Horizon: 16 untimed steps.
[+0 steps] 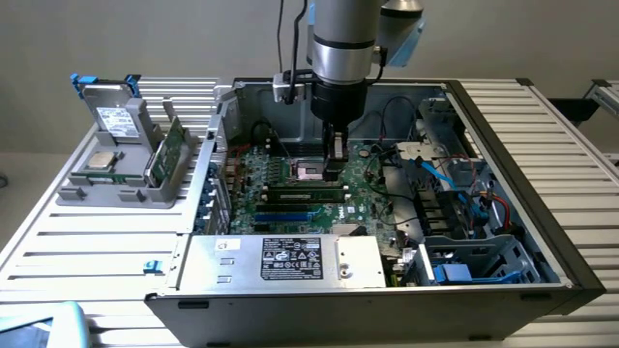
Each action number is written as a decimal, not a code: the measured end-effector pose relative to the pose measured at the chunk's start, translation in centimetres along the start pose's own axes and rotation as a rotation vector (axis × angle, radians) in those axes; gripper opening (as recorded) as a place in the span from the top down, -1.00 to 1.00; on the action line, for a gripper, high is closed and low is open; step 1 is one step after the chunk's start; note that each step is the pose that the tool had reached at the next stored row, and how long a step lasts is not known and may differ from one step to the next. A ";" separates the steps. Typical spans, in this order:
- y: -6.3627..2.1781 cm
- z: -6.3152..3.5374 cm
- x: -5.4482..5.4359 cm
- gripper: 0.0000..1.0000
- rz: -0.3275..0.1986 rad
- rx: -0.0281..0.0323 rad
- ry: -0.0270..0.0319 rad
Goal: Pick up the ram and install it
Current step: 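Press down the ram until it locks into place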
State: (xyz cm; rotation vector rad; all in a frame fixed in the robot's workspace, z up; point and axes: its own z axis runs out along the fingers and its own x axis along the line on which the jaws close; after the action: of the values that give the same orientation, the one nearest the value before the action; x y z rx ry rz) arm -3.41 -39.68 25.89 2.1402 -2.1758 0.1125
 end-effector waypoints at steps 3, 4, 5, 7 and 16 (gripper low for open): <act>0.01 0.05 0.0 0.78 0.000 0.0000 -0.0002; 0.01 0.05 0.1 0.78 0.000 -0.0001 -0.0003; 0.00 0.07 0.1 0.78 0.000 -0.0001 -0.0009; 0.00 0.19 0.1 0.78 0.000 0.0000 -0.0115; -0.02 1.58 0.3 0.78 0.003 0.0002 -0.0333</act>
State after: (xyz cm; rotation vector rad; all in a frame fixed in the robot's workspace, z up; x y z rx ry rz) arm -3.40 -40.11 24.35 2.1543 -2.1971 0.0779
